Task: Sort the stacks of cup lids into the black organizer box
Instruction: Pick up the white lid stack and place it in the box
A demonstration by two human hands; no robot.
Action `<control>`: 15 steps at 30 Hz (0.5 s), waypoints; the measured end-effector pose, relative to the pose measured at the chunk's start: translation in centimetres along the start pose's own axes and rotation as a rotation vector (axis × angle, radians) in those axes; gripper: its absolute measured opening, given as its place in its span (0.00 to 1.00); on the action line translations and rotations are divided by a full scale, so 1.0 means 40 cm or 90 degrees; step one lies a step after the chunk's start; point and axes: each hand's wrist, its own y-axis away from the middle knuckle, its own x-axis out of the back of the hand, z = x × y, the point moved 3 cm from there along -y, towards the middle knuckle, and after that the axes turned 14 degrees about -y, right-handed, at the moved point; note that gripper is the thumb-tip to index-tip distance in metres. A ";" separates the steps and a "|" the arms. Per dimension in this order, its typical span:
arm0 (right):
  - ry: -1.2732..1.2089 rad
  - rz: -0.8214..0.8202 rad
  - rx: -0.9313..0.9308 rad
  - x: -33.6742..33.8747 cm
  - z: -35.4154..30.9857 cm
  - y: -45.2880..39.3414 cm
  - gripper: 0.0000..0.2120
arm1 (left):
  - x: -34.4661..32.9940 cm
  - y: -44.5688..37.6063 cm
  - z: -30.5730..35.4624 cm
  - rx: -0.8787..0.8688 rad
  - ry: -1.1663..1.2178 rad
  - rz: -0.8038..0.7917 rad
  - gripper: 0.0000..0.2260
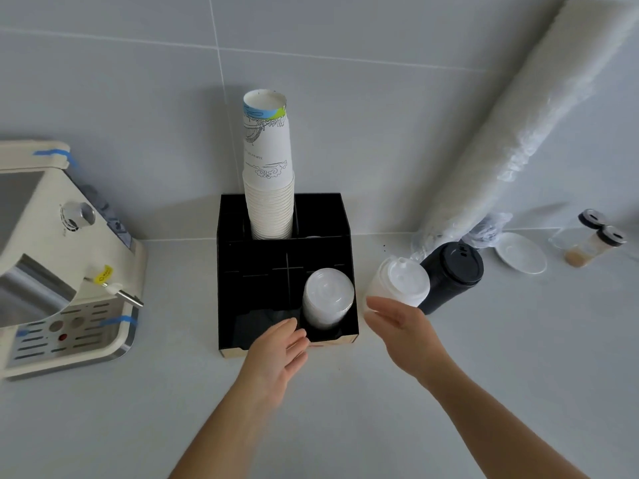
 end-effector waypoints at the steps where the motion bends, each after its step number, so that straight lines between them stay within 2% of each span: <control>1: -0.029 0.016 -0.027 0.014 0.004 0.015 0.08 | 0.007 0.013 -0.008 -0.006 0.002 0.004 0.11; 7: -0.353 0.018 -0.152 0.081 0.062 0.078 0.09 | 0.034 0.056 -0.041 -0.019 -0.002 0.007 0.11; 11: -0.460 0.013 -0.211 0.116 0.096 0.114 0.13 | 0.044 0.072 -0.055 -0.022 -0.001 0.026 0.12; 15: -0.500 0.035 -0.228 0.150 0.120 0.130 0.13 | 0.042 0.078 -0.065 -0.019 0.003 0.042 0.12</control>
